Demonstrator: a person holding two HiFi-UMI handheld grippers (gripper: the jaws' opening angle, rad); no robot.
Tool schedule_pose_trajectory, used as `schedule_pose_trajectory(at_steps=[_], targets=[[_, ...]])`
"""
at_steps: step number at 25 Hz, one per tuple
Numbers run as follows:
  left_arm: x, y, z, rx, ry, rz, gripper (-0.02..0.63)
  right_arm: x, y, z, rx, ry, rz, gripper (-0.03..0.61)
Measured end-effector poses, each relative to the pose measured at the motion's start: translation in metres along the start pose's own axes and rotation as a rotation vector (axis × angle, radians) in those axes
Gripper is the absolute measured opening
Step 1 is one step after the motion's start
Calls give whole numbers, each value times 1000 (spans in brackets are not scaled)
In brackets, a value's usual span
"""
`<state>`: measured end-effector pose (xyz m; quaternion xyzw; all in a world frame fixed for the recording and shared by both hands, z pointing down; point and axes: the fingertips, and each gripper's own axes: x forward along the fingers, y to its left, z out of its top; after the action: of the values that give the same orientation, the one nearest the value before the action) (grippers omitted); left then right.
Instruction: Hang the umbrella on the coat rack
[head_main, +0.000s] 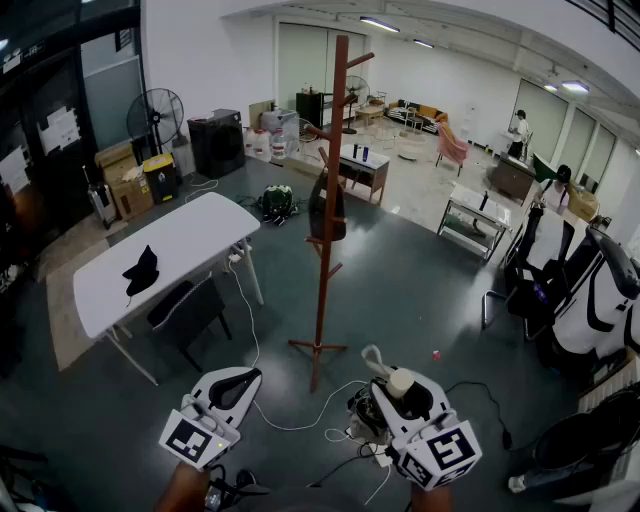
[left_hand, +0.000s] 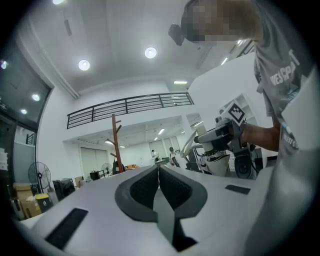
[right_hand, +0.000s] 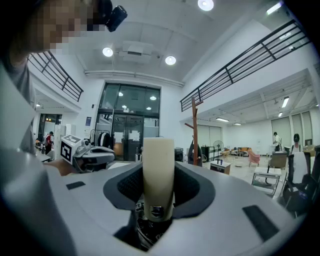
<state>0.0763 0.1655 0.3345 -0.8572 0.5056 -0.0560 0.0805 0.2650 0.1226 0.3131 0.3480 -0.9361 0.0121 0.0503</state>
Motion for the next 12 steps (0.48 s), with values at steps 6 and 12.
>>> schedule_pose_trajectory(at_steps=[6, 12], targets=[[28, 28, 2, 11, -30, 15, 18, 41, -20, -1, -18, 16, -16, 160], [36, 51, 2, 46, -50, 27, 18, 60, -22, 6, -13, 19, -26, 160]])
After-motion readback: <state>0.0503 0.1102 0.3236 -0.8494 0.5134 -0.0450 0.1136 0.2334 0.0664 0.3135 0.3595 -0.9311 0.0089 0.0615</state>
